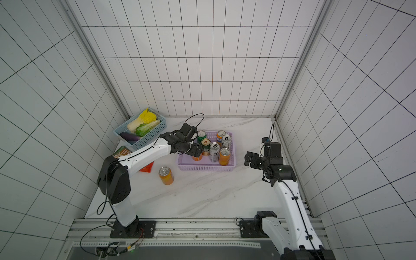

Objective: Take out the drinks from the basket
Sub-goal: Place the drink at the center of the board, then pick up the drink from the basket.

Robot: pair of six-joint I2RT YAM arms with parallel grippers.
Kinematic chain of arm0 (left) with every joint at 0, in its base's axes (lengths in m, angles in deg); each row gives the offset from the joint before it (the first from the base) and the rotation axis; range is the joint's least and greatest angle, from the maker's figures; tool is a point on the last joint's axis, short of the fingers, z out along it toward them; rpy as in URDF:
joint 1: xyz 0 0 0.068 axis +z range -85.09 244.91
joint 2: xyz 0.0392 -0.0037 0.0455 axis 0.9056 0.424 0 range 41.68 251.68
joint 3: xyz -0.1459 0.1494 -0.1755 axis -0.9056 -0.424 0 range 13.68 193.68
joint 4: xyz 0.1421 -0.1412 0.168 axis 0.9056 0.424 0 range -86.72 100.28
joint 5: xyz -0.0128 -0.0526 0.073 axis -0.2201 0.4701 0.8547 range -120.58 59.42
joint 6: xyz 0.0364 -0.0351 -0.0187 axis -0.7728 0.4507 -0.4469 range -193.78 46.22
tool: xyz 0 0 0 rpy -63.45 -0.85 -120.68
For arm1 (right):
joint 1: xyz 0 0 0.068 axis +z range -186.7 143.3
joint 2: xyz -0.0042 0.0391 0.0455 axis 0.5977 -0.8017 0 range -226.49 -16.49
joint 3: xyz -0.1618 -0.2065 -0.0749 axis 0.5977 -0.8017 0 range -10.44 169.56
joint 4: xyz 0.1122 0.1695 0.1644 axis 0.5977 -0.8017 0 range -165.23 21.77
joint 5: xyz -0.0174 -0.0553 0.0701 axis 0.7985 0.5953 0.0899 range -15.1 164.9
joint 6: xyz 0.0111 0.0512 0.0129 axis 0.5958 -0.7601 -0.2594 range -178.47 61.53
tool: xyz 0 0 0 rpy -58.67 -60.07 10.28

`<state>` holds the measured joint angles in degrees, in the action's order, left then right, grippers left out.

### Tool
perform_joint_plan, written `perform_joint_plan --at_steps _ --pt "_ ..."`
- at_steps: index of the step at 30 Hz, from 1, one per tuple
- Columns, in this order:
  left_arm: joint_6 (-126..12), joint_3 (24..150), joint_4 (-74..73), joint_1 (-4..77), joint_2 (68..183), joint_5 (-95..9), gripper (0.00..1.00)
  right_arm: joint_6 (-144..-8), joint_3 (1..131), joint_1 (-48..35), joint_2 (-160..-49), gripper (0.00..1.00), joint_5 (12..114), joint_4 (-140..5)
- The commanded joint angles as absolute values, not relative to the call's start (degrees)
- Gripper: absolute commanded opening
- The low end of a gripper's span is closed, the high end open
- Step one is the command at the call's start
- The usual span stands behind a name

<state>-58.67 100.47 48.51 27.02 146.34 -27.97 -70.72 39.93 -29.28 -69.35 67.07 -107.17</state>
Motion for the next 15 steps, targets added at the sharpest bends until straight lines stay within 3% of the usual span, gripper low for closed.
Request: perform_joint_plan --at_steps 1,15 --pt "-59.54 102.93 48.32 26.68 148.74 -28.41 0.92 -70.6 40.44 -29.78 -68.94 0.99 67.11 -107.87" --pt "-60.05 106.77 47.47 26.66 154.6 -27.78 0.9 -70.42 40.89 -29.84 -69.11 0.99 67.45 -108.03"
